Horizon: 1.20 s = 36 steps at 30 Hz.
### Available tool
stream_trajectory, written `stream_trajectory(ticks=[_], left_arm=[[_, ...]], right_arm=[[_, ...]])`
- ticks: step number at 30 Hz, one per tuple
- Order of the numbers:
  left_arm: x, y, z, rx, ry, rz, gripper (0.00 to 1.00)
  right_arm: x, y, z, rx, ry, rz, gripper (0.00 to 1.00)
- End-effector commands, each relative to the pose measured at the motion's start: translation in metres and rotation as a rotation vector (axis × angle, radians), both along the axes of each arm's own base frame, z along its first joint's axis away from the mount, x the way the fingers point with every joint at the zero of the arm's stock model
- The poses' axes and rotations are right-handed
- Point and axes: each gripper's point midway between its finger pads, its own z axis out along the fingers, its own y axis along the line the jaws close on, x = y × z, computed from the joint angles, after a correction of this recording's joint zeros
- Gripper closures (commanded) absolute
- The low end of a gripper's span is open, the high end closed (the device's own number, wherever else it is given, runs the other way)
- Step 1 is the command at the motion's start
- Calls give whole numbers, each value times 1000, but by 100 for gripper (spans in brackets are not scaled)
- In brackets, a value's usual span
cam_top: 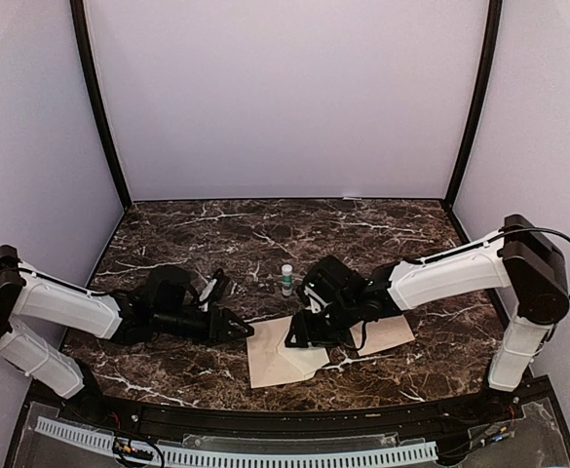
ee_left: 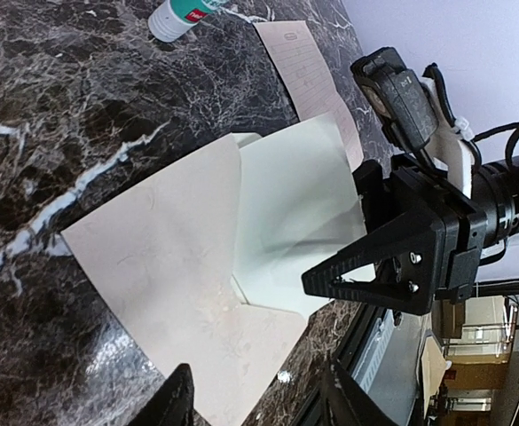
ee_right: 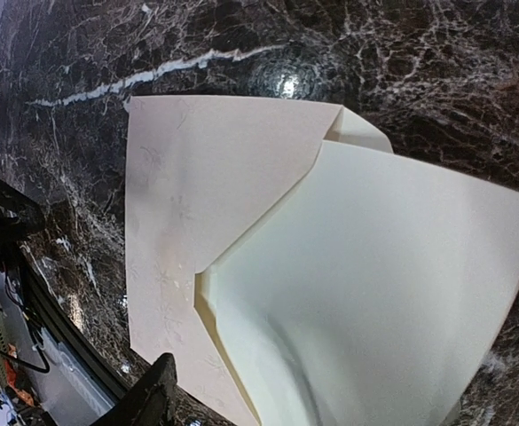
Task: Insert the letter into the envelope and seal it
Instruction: Place the letter in the envelope.
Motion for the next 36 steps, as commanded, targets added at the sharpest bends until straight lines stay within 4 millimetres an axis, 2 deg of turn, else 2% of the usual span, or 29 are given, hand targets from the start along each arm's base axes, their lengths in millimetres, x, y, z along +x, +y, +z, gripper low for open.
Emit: stream_trajectory(ticks=[1, 7, 21, 30, 36], left_arm=[[2, -21, 4, -29, -23, -53, 54], [-1, -22, -16, 10, 27, -52, 56], [-7, -4, -49, 148, 78, -15, 57], [-9, -5, -59, 167, 98, -18, 57], [-13, -3, -66, 181, 120, -23, 58]], right_arm=[[7, -8, 12, 2, -28, -35, 50], [7, -16, 10, 16, -14, -54, 63], [5, -27, -2, 1, 13, -76, 80], [2, -23, -4, 46, 34, -76, 99], [-1, -16, -6, 93, 60, -75, 100]])
